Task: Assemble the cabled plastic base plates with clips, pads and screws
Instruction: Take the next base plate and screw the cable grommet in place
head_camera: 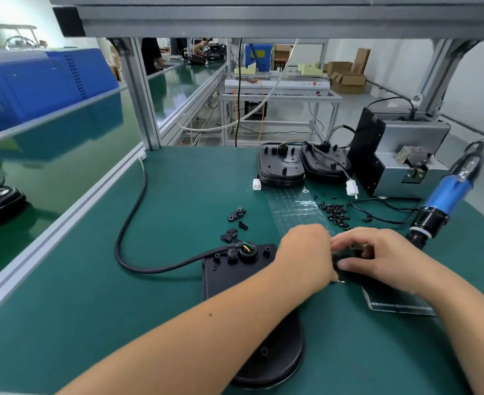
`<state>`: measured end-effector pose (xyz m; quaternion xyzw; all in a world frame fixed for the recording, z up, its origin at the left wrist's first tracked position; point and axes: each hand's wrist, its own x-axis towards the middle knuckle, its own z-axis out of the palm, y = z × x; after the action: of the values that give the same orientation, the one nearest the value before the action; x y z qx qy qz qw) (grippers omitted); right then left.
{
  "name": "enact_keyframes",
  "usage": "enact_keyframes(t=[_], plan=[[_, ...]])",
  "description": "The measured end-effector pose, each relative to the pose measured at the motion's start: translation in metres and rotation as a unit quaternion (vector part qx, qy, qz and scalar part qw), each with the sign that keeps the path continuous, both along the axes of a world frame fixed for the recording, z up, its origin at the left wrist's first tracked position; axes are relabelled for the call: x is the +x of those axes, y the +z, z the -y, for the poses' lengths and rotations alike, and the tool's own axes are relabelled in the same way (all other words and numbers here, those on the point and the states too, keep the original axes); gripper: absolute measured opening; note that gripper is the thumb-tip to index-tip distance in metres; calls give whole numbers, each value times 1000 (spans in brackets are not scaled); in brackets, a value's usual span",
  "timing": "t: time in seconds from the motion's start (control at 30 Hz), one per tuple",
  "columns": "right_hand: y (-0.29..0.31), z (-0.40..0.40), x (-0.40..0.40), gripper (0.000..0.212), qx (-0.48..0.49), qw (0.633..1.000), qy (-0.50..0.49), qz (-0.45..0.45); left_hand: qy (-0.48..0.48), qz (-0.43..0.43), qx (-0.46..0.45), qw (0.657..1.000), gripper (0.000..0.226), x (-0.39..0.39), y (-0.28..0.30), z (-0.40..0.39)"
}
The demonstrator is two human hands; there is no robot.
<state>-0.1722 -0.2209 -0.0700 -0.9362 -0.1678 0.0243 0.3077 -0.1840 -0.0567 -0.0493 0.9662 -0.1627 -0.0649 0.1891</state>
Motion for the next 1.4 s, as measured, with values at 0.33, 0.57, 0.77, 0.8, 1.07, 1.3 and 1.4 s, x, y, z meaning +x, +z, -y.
enact_keyframes(t=[0.33,0.57,0.77,0.8,1.07,1.3,1.4], plan=[[0,-2,-8,29,56,997,-35,31,32,-33,-119,992,38,9,0,-15],[2,-13,-13,25,48,995,-35,86,32,-10,-114,993,28,7,-2,-14],[2,-18,-18,11,18,991,-72,112,28,-16,-99,995,22,8,-3,-12],[2,-18,-19,10,16,990,-76,115,26,-21,-93,995,22,8,-2,-11],[1,-23,-23,12,37,985,-86,144,9,-43,-66,997,28,12,3,-12],[2,-24,-22,17,50,987,-96,122,10,-66,-58,996,27,9,9,-11],[3,-23,-23,21,31,988,-99,118,18,-76,-60,995,28,8,9,-10]])
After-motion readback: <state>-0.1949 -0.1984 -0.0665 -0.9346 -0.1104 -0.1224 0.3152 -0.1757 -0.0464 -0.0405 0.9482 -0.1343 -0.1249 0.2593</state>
